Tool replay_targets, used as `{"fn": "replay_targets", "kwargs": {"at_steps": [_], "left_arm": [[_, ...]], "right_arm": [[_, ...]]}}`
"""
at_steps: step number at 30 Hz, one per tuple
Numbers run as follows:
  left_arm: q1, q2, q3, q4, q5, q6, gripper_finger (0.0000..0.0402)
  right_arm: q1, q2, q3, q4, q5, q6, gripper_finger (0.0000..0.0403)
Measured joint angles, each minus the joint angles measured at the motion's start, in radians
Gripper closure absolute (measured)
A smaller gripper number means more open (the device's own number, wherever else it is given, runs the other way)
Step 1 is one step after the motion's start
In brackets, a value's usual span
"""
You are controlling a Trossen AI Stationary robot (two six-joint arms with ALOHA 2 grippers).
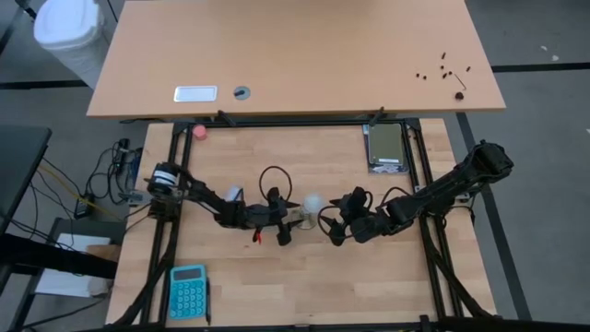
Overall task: Screw lightbulb
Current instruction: Insert the lightbulb into the lamp holder
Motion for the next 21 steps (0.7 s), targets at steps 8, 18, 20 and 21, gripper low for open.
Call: {"fn": "replay_targets", "kwargs": {"at_steps": [8, 18, 20, 21], "left_arm": [[0.000, 0.087, 0.011, 0.149, -0.001, 0.038, 0.0137], [0.000, 0.186, 0.142, 0.164, -0.012, 0.122, 0.0137], [0.000, 0.189, 0.145, 0.162, -0.013, 0.133, 0.0137], [0.000, 0.189, 0.146, 0.163, -0.017, 0.133, 0.0137]], "right_arm": [[0.000, 0.000, 0.000, -0.001, 0.000, 0.000, 0.0094], [0.001, 0.000, 0.000, 0.002, 0.001, 0.000, 0.0094], [0.002, 0.000, 0.000, 0.001, 0.001, 0.000, 0.0094], [0.002, 0.000, 0.000, -0.001, 0.001, 0.000, 0.0094]]}}
